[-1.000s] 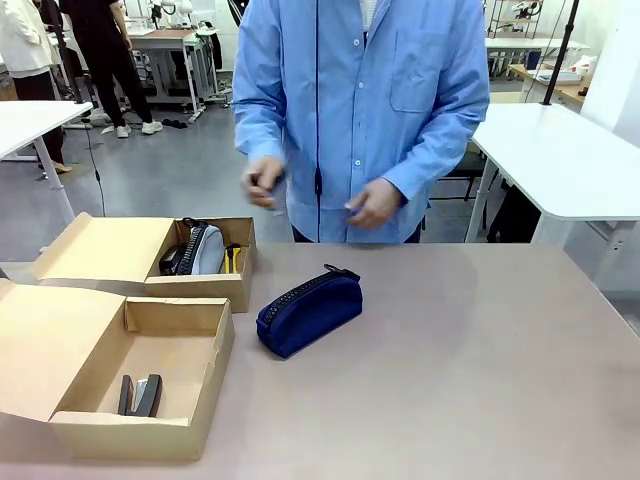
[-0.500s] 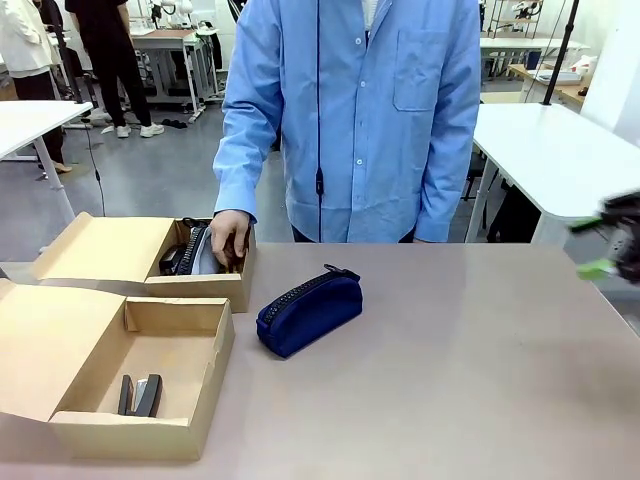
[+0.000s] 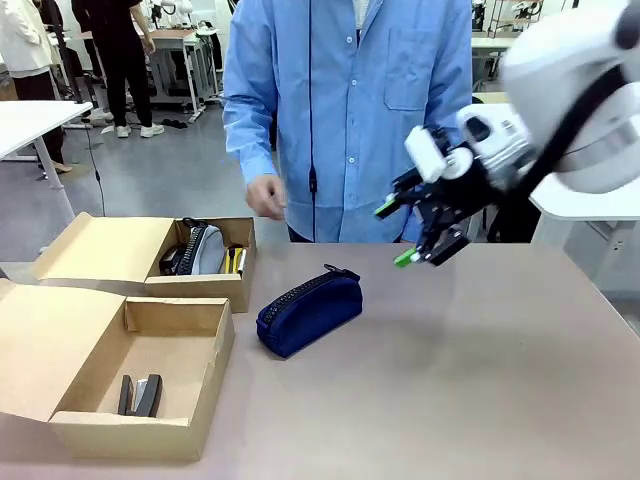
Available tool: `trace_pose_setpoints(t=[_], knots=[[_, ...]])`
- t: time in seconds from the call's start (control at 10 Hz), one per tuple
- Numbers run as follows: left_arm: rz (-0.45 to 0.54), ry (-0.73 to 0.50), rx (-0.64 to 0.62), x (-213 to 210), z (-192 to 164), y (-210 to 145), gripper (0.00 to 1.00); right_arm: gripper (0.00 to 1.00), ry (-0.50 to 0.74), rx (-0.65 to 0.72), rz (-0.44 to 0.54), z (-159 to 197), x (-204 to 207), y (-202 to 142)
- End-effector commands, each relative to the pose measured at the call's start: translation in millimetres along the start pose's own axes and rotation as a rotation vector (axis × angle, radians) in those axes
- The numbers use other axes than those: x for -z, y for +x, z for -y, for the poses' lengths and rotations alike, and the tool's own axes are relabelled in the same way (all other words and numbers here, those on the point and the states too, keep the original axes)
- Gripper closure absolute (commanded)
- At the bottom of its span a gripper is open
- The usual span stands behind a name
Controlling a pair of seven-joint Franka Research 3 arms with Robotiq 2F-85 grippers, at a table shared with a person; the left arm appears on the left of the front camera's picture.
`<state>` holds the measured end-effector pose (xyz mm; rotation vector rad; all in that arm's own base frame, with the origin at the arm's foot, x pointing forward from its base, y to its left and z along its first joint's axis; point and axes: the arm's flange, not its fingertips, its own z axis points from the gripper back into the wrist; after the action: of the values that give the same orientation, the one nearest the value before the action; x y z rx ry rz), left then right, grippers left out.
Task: Place items inside the box.
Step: Pick up a Pencil pouch or Stapler and place it inside the Mailer Box closest to the robot.
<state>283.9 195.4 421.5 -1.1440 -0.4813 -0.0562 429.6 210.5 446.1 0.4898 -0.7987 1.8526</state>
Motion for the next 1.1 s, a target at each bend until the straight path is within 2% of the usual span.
trace_pose_setpoints(t=[0.0, 0.1, 0.2, 0.3, 0.4, 0.5, 0.6, 0.8, 1.0], knots=[[0.02, -0.022, 0.024, 0, 2, 1, 0.0, 0.0, 0.075, -0.051, -0.084, -10, 3, -12], [0.02, -0.022, 0.024, 0, 2, 1, 0.0, 0.0, 0.04, -0.046, -0.168, -19, -11, -16], [0.02, -0.022, 0.024, 0, 2, 1, 0.0, 0.0, 0.053, -0.019, -0.027, -4, 16, -7], [0.02, -0.022, 0.024, 0, 2, 1, 0.0, 0.0, 0.053, -0.019, -0.027, -4, 16, -7], [0.02, -0.022, 0.024, 0, 2, 1, 0.0, 0.0, 0.079, -0.039, -0.079, -11, 12, -16], [0.02, -0.022, 0.024, 0, 2, 1, 0.0, 0.0, 0.163, -0.103, -0.191, 2, 48, -1], [0.02, -0.022, 0.024, 0, 2, 1, 0.0, 0.0, 0.164, -0.12, -0.185, 15, 78, 8], [0.02, -0.022, 0.024, 0, 2, 1, 0.0, 0.0, 0.137, -0.173, -0.149, 27, 110, 25], [0.02, -0.022, 0.024, 0, 2, 1, 0.0, 0.0, 0.135, -0.176, -0.172, 39, 144, 31]])
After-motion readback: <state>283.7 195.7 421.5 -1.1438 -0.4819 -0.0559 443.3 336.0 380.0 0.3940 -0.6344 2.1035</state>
